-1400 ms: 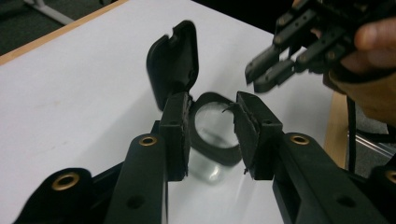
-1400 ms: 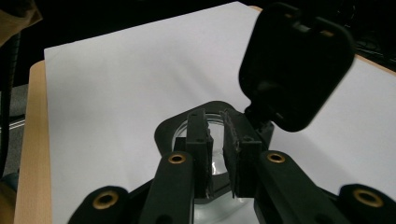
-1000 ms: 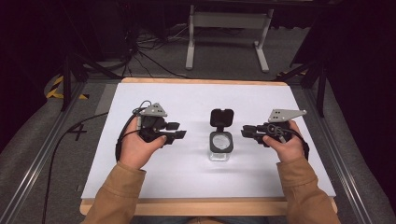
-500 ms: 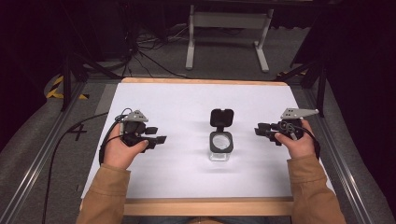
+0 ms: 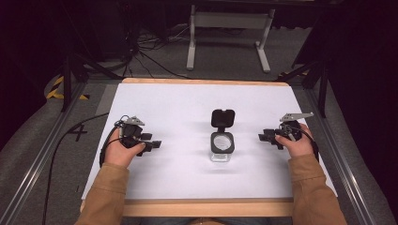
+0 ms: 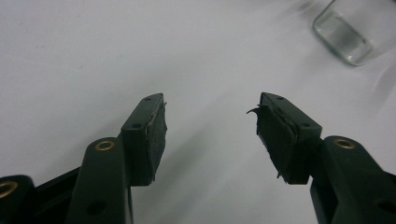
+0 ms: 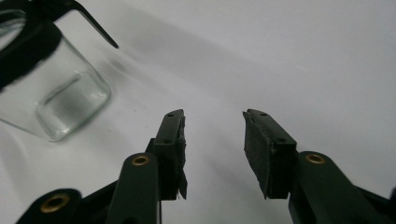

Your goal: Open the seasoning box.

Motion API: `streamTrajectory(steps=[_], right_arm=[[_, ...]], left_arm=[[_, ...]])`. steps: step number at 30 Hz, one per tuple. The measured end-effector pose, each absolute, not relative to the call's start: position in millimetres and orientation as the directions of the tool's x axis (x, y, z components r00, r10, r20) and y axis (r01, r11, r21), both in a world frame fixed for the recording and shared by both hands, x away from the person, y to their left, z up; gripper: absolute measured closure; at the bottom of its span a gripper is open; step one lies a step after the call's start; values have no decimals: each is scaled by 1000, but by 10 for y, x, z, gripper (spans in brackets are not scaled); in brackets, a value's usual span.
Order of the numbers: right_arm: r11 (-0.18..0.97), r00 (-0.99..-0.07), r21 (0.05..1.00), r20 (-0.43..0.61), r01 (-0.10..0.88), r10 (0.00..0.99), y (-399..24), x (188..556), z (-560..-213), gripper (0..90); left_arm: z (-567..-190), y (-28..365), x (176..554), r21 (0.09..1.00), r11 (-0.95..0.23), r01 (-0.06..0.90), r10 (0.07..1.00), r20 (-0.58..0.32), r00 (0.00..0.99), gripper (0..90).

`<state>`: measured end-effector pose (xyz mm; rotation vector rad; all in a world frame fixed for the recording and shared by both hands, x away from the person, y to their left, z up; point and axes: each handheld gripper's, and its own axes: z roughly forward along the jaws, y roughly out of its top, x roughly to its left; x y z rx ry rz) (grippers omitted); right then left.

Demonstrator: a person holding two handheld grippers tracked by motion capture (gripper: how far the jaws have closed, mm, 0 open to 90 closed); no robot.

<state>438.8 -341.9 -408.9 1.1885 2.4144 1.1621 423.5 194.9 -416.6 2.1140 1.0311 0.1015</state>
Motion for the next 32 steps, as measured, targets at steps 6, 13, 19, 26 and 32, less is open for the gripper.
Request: streamTrajectory(steps=[6, 13, 19, 26, 32], right_arm=[[374, -636, 701, 146, 608, 758, -3448, 4439, -4221, 581], [381, -640, 698, 144, 607, 755, -3425, 4469, -4348, 570], [386, -643, 704, 129, 595, 755, -3414, 4464, -4344, 568], [386, -646, 709, 128, 590, 753, -3402, 4456, -4327, 568], [385, -653, 720, 123, 577, 747, -3383, 4437, -4285, 566]], left_arm=[[-4279, 1938, 4273, 651, -398, 646, 698, -242, 674, 423], [-4345, 1897, 4293, 642, -426, 638, 684, -234, 691, 418], [-4346, 1877, 4285, 644, -429, 634, 682, -229, 695, 409], [-4320, 1869, 4276, 647, -432, 628, 676, -228, 701, 400], [-4270, 1851, 4265, 666, -410, 623, 670, -243, 701, 397]])
